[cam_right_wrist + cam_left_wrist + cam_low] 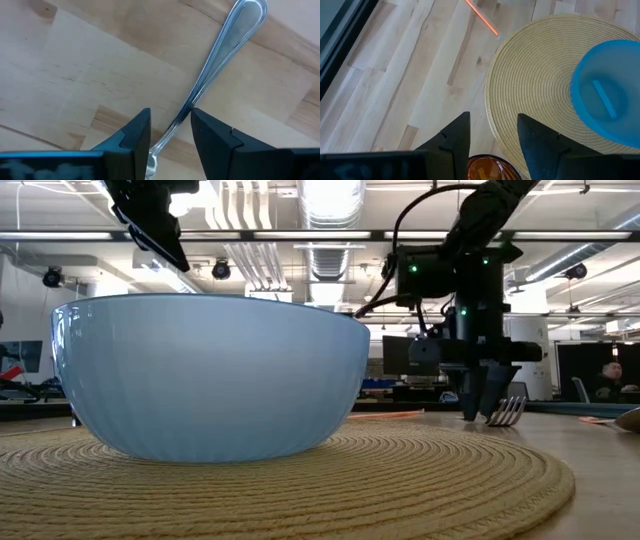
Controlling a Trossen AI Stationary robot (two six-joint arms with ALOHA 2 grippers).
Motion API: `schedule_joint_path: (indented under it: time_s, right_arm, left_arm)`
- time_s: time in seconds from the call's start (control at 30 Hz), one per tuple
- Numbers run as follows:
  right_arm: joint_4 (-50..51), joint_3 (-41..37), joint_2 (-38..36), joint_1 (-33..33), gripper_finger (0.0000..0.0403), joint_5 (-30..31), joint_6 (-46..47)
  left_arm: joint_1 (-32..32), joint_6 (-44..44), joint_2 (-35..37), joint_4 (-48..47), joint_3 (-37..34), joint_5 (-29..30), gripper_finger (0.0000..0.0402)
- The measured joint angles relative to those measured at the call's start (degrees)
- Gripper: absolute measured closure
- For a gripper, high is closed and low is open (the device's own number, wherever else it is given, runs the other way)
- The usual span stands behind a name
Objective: Pick & Place Utensil
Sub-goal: Put the silver fork into the blue bowl on the brown mat
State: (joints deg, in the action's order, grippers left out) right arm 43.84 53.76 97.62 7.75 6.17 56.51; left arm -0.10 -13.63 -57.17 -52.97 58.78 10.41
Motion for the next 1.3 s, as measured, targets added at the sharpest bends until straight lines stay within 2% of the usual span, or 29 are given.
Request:
schedule_joint_path:
  time_s: [0.17,0.33,0.73,1.03,1.3]
  right_arm:
    - [-1.3,-0.9,0.0,0.0,0.0263,0.0,0.2]
    - [-1.9,-1.8,-0.1,0.0,0.0280,0.0,0.2]
    - [-1.7,-2.3,-0.1,0.0,0.0385,1.3,-4.0]
    - [-1.8,-2.7,-2.3,-0.8,0.0388,1.5,-6.9]
    - [-3.3,-2.7,-9.0,-6.2,0.0389,3.0,-6.7]
  left_arm:
    - [0.0,0.0,0.0,0.0,0.0,0.0,0.0248]
    - [0.0,-0.2,0.0,0.0,0.0,0.0,0.0248]
    - [0.0,-1.5,0.0,0.1,0.0,0.0,0.0248]
    - [0.0,-1.6,0.0,4.8,0.0,0.0,0.0248]
    - [0.0,-3.6,-0.1,10.1,0.0,0.0,0.0248]
